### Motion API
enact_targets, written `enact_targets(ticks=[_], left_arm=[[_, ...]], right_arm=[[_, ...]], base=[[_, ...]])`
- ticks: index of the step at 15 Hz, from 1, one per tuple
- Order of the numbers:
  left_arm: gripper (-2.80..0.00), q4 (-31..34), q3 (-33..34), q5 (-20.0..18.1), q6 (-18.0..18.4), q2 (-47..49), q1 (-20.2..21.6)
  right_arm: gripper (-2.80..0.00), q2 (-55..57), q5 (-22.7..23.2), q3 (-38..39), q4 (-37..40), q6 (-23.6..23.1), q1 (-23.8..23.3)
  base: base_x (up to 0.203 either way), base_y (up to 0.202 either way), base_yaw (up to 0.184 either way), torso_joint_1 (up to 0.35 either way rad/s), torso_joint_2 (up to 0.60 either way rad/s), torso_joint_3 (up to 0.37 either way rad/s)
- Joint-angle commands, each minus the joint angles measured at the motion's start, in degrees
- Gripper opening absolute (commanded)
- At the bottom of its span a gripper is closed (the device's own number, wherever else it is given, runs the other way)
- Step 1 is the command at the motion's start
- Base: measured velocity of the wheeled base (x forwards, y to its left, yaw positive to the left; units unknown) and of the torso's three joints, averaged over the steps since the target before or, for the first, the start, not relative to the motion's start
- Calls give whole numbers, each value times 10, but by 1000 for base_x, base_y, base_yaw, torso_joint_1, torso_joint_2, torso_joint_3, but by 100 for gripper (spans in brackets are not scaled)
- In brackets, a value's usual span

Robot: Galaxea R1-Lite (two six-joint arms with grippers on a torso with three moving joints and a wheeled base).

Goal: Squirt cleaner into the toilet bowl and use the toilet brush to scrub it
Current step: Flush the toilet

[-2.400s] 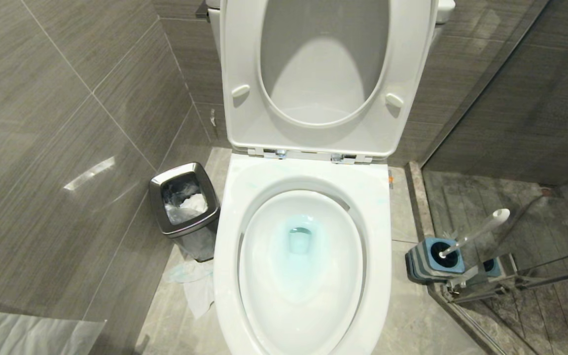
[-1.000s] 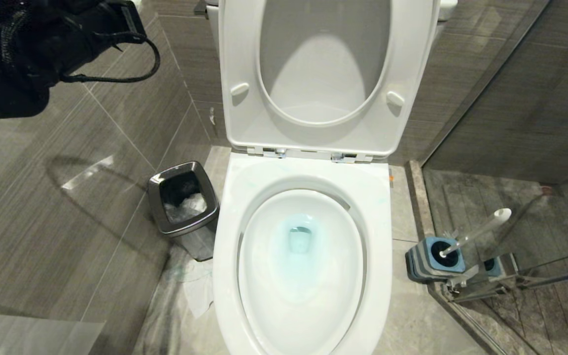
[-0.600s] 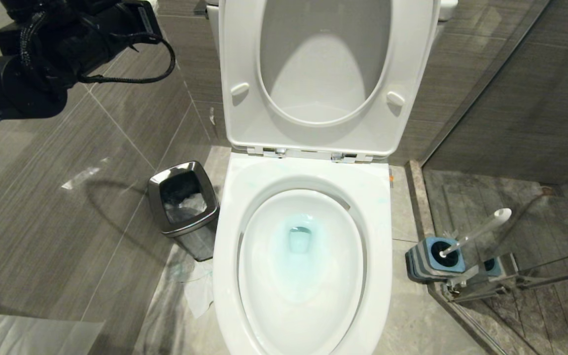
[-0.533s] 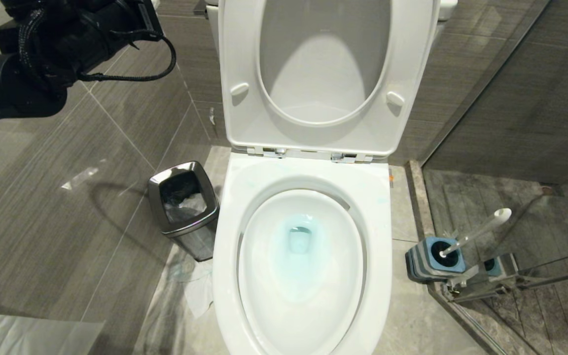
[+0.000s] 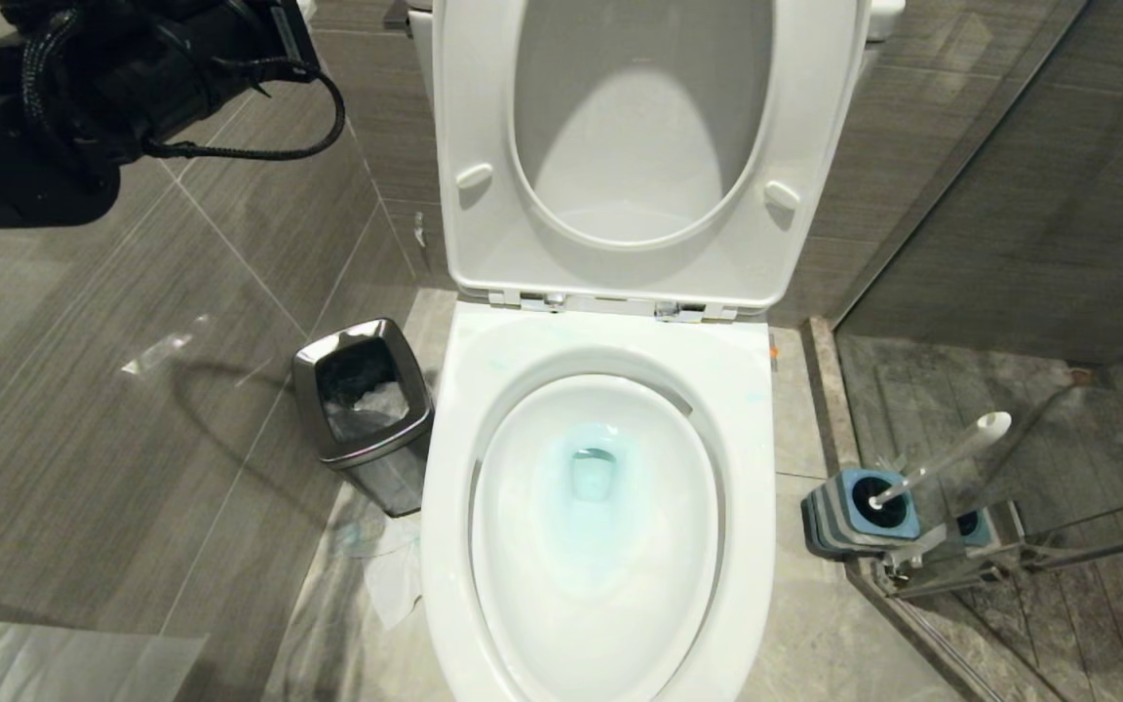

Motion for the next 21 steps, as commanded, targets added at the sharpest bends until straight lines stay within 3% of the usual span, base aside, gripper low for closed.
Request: enact_targets(ticks=[1, 4, 7, 21], left_arm=[[-280, 29, 0, -7, 3, -14, -6], [-280, 53, 0, -23, 47, -20, -10], [-280, 99, -1, 13, 95, -34, -16], [-280, 100, 0, 78, 98, -66, -31]], right_arm=[[-280, 1, 0, 0, 0, 0, 0], [-280, 1, 0, 1, 0, 0, 0], [-280, 1, 0, 1, 1, 0, 0], [-280, 1, 0, 1, 0, 0, 0]], base=[[0, 0, 0, 0, 0, 0], [0, 0, 0, 0, 0, 0], [0, 0, 0, 0, 0, 0], [0, 0, 0, 1, 1, -49]])
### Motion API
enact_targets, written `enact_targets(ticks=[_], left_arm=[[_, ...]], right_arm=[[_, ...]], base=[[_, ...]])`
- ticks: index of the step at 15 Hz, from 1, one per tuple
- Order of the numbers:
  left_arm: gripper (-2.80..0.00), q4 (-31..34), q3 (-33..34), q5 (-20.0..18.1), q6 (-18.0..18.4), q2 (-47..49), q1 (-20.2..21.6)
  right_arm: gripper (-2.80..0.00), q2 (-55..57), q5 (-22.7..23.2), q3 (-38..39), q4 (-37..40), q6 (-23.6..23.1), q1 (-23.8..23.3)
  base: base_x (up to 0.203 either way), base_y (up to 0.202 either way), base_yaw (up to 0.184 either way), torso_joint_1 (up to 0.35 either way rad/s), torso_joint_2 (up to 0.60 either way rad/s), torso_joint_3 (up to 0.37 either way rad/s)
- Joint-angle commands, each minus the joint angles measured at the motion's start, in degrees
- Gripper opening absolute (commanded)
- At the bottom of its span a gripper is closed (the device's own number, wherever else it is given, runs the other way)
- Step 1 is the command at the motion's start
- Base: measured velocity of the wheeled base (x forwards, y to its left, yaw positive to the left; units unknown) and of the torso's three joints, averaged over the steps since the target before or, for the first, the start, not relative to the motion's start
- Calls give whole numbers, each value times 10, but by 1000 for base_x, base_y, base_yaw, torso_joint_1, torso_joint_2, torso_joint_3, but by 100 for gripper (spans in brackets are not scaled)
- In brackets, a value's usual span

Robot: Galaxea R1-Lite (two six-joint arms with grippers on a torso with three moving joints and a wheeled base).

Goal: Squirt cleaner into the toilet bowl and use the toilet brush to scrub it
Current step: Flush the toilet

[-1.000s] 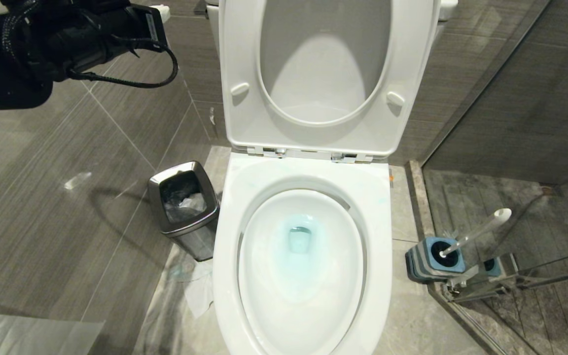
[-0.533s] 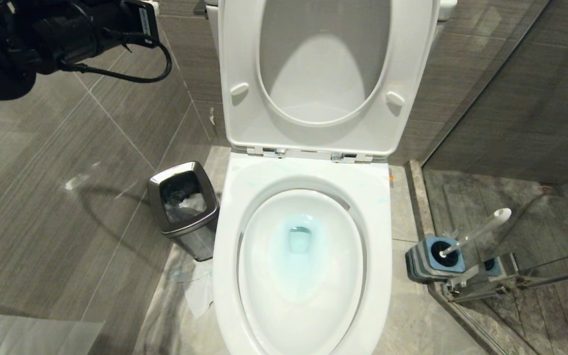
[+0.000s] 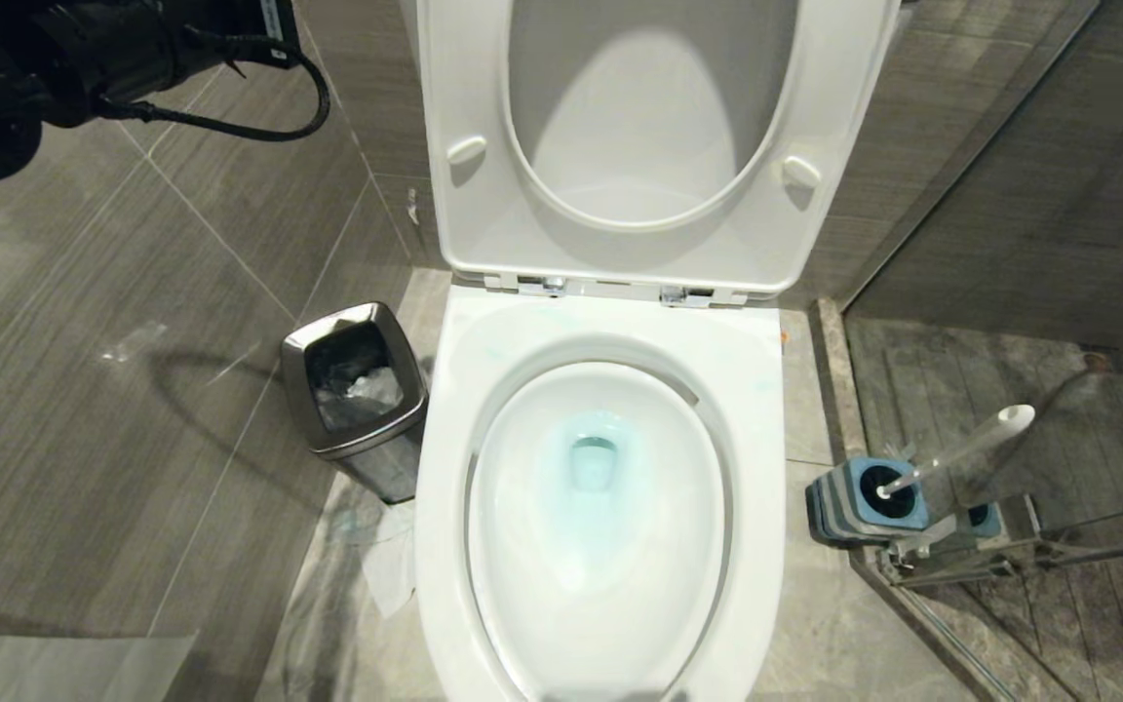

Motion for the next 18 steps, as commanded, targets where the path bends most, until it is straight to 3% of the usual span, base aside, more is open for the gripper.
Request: enact_targets(ticks=[1, 11, 13, 16, 18], left_arm=[[-280, -1, 0, 10, 2, -9, -2], [-280, -11, -3, 37, 26, -25, -8], [-280, -33, -3, 36, 33, -25, -9], [-280, -123, -3, 34, 32, -17, -16], [-280, -139, -3, 35, 30, -15, -23]], right_arm=[[-280, 1, 0, 1, 0, 0, 0], [-280, 1, 0, 1, 0, 0, 0], [-280, 1, 0, 1, 0, 0, 0], [-280, 1, 0, 1, 0, 0, 0], [-280, 1, 0, 1, 0, 0, 0]], base=[[0, 0, 0, 6, -1, -183], [0, 0, 0, 3, 0, -69], [0, 0, 0, 1, 3, -45], [0, 0, 0, 0, 0, 0], [0, 0, 0, 0, 0, 0]])
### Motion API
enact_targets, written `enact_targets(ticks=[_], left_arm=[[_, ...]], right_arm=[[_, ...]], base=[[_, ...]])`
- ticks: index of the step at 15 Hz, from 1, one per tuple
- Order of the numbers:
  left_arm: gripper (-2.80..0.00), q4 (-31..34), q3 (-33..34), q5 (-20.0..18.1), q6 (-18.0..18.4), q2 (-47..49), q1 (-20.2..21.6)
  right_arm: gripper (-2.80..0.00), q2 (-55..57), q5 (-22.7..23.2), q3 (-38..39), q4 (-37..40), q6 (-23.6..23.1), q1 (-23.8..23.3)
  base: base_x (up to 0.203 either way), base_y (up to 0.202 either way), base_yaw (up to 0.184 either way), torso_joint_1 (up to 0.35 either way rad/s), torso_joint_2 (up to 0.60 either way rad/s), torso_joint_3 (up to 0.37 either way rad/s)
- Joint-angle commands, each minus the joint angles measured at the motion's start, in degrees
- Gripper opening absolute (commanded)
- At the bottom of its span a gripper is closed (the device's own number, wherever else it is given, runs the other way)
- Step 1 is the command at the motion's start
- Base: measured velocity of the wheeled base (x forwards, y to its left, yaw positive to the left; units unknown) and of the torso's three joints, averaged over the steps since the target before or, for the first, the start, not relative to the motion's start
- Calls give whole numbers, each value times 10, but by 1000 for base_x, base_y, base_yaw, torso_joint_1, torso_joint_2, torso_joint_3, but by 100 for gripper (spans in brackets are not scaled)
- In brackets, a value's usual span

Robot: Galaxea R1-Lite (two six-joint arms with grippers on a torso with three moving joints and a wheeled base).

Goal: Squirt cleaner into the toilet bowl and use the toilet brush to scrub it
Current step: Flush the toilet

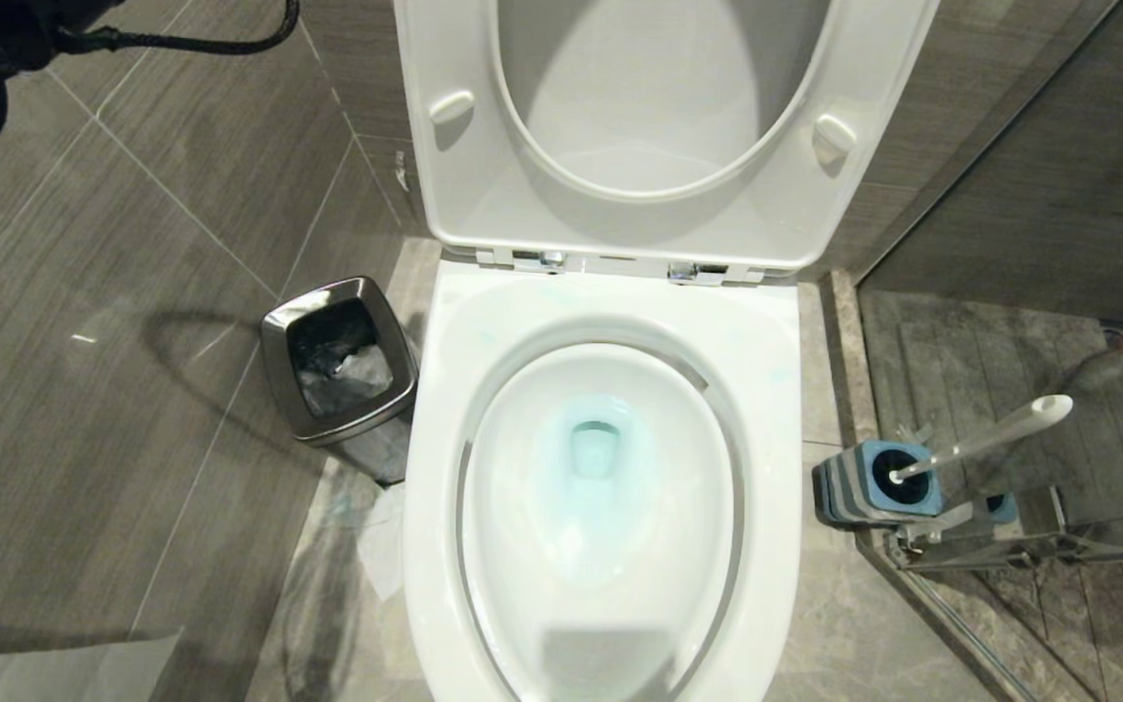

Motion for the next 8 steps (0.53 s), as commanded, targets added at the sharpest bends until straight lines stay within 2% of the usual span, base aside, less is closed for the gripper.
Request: enact_targets(ticks=[1, 4, 8], left_arm=[[-280, -6, 0, 1, 0, 3, -9], [-280, -27, 0, 7, -2, 10, -38], [-280, -37, 0, 6, -1, 26, -56]], right_arm=[[-280, 1, 0, 1, 0, 0, 0], [-280, 1, 0, 0, 0, 0, 0], [-280, 1, 0, 0, 0, 0, 0]], base=[[0, 0, 0, 0, 0, 0], [0, 0, 0, 0, 0, 0], [0, 0, 0, 0, 0, 0]])
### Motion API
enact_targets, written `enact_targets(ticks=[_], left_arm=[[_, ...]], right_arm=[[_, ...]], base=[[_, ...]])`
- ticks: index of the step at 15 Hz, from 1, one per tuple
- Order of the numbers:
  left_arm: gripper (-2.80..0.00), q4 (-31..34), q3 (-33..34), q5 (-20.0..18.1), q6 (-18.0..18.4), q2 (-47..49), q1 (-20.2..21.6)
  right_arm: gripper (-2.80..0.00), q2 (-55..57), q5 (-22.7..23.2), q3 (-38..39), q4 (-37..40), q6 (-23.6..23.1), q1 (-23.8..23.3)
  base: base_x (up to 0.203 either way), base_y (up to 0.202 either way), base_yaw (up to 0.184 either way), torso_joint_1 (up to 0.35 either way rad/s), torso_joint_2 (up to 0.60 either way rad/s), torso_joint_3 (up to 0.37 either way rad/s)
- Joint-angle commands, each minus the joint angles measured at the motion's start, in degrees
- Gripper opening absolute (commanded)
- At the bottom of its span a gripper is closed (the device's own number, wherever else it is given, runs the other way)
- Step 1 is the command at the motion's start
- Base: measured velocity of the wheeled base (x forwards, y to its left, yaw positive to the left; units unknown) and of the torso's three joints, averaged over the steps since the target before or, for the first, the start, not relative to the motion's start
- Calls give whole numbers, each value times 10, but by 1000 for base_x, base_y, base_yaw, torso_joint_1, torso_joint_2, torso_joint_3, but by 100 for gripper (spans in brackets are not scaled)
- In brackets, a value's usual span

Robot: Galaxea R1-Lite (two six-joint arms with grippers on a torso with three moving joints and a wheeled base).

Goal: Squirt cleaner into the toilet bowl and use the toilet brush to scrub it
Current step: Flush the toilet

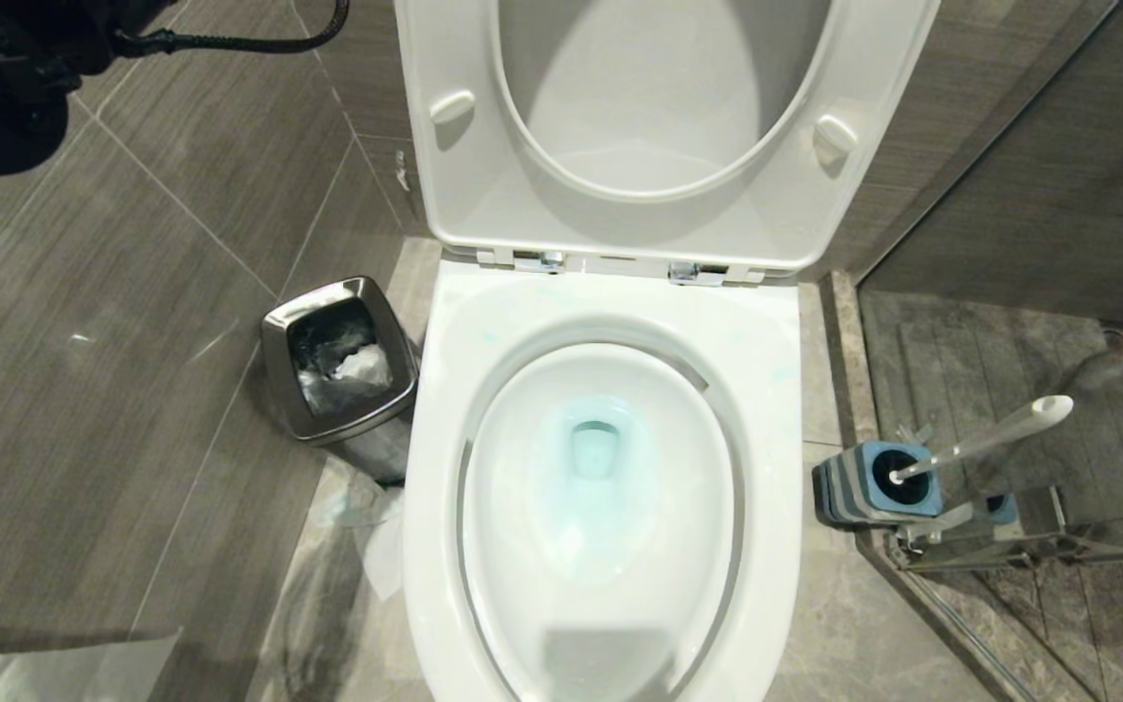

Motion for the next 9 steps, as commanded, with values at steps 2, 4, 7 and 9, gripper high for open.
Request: enact_targets(ticks=[2, 4, 7, 9], left_arm=[[-280, -14, 0, -1, 1, 17, -14], [-280, -31, 0, -1, 1, 24, -16], [-280, -56, 0, -1, 2, 35, -19], [-280, -66, 0, -2, 3, 39, -19]], right_arm=[[-280, 1, 1, 1, 0, 0, 0], [-280, 1, 1, 0, 0, 0, 0], [-280, 1, 0, 1, 0, 0, 0], [-280, 1, 1, 1, 0, 0, 0]], base=[[0, 0, 0, 0, 0, 0], [0, 0, 0, 0, 0, 0], [0, 0, 0, 0, 0, 0], [0, 0, 0, 0, 0, 0]])
